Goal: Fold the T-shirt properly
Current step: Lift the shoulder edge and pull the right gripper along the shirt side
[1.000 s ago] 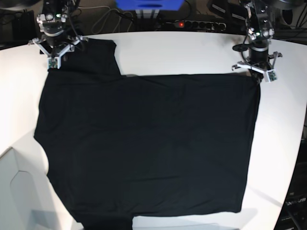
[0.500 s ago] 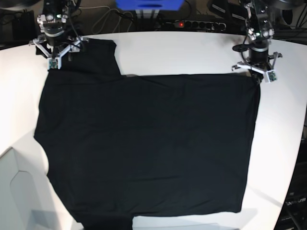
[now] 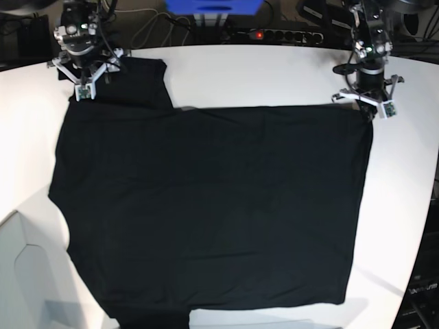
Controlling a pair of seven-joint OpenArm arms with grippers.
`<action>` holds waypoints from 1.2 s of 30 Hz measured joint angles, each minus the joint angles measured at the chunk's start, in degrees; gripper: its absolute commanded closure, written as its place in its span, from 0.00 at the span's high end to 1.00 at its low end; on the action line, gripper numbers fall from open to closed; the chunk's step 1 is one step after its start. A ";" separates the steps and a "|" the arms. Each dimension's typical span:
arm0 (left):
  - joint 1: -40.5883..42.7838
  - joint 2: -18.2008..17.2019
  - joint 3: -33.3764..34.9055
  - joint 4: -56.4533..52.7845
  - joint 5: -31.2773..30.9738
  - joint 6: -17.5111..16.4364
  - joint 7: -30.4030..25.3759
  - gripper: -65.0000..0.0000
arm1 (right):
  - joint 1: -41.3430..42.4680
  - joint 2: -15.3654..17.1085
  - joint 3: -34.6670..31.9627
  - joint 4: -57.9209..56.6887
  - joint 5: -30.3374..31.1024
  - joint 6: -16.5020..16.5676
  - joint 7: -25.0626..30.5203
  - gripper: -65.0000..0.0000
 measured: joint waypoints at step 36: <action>1.57 1.66 -5.46 4.92 -0.20 -0.22 0.17 0.00 | 2.25 -4.11 12.28 4.59 -0.22 27.17 -4.37 0.00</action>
